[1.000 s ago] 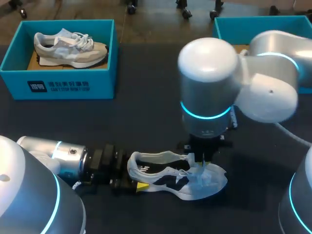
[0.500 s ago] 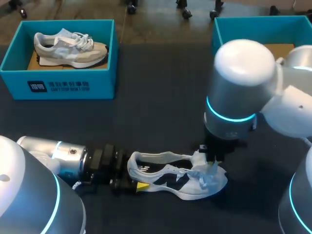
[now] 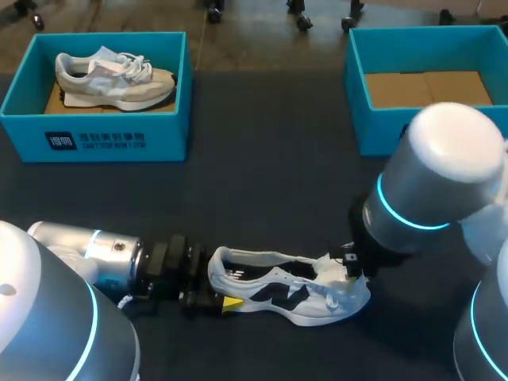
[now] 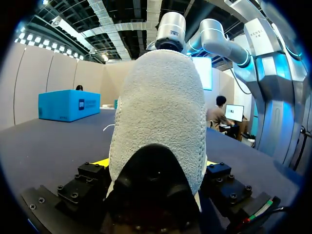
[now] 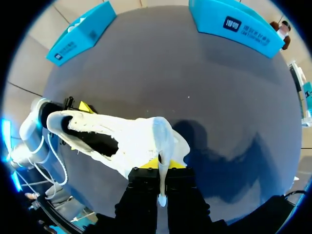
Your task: Take the shoe out of the shoebox, open the shoe tongue, remove and reinsert the insole, then place the shoe into the shoebox
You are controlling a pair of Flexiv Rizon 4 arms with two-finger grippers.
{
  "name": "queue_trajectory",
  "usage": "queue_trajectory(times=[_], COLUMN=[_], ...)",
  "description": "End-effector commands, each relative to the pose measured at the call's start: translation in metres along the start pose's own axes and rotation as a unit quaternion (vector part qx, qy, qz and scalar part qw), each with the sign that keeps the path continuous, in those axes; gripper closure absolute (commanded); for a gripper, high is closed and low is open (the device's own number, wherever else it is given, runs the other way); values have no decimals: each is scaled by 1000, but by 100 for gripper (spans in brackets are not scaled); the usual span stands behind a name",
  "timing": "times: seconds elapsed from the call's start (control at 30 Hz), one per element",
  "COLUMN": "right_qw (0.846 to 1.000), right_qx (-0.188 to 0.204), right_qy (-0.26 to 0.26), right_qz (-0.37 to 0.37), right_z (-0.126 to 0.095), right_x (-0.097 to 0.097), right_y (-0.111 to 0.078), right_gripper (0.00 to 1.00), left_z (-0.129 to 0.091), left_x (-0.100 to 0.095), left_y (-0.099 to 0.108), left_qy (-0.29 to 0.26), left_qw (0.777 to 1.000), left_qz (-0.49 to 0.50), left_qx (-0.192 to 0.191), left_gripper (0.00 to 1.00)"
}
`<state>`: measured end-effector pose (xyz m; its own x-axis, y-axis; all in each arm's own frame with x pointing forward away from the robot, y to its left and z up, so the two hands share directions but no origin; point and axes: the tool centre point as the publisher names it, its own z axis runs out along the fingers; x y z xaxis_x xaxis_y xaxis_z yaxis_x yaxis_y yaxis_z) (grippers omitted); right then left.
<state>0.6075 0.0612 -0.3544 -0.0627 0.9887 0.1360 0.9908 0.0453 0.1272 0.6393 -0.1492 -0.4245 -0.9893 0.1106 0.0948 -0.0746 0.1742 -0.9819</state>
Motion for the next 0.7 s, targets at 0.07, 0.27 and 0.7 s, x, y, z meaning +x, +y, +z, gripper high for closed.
queue_trajectory(times=[0.07,0.27,0.7], right_qw=[973,980,996], right_qx=[4,12,-15], right_qy=[231,199,86], right_qz=[3,14,-3], right_z=[10,3,-68], right_x=[-13,-20,-27], right_y=[-3,-5,0], right_gripper=[76,42,25], left_z=[1,1,1], left_x=[-2,-2,-2], left_y=[8,8,8], left_qy=[-1,-1,-1], left_qw=[1000,1000,1000], left_qz=[0,0,0], left_qx=[0,0,0], left_gripper=[100,100,100])
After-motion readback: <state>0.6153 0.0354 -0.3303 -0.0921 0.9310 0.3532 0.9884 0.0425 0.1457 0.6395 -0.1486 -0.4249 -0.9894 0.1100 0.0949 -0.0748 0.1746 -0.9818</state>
